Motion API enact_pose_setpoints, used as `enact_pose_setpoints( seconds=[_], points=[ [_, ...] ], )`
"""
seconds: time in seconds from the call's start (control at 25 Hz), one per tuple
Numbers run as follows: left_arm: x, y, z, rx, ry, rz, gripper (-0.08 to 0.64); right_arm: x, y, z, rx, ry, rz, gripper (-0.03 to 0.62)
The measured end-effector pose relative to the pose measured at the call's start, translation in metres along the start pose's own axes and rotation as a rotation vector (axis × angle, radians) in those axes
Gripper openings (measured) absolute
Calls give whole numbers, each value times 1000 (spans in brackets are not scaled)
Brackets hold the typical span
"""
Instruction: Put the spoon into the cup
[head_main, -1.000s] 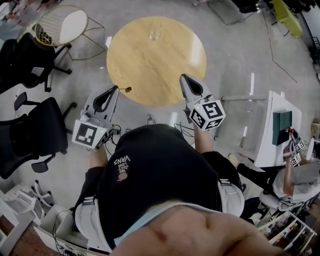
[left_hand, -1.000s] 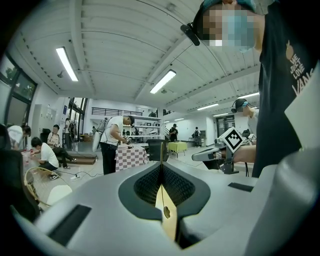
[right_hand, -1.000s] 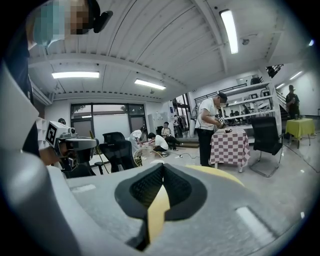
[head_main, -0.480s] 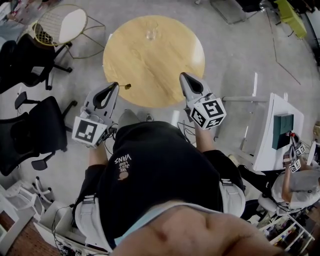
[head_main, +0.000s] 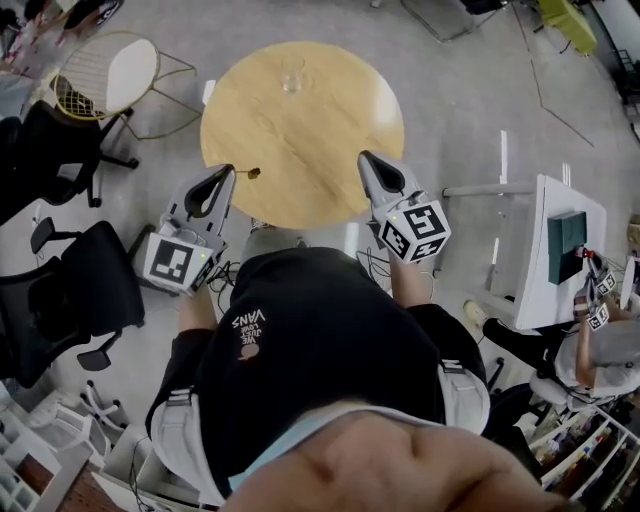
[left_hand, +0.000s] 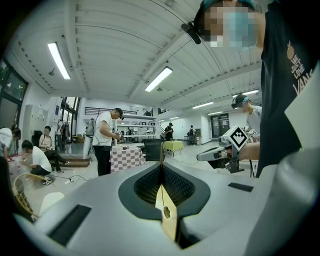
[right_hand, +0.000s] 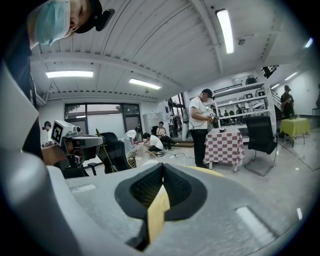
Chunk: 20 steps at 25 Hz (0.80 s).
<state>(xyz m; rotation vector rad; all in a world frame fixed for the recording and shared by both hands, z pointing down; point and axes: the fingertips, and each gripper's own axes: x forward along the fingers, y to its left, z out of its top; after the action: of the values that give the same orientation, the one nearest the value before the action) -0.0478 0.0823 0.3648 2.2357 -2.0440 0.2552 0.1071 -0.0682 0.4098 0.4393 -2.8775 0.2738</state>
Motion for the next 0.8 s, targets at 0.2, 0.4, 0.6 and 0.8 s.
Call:
enact_pose_setpoints(
  seconds=[0.2, 0.4, 0.6, 0.8],
  points=[
    [19, 20, 8, -12, 4, -81, 11, 16, 0, 6, 20, -3, -56, -2],
    [37, 47, 7, 16, -3, -164, 11, 34, 4, 9, 48, -7, -115, -2],
    [59, 59, 10, 42, -19, -249, 11, 38, -3, 9, 71, -12, -185, -2],
    [73, 79, 9, 51, -11, -322, 11, 50, 0, 8, 89, -15, -250, -2]
  ],
)
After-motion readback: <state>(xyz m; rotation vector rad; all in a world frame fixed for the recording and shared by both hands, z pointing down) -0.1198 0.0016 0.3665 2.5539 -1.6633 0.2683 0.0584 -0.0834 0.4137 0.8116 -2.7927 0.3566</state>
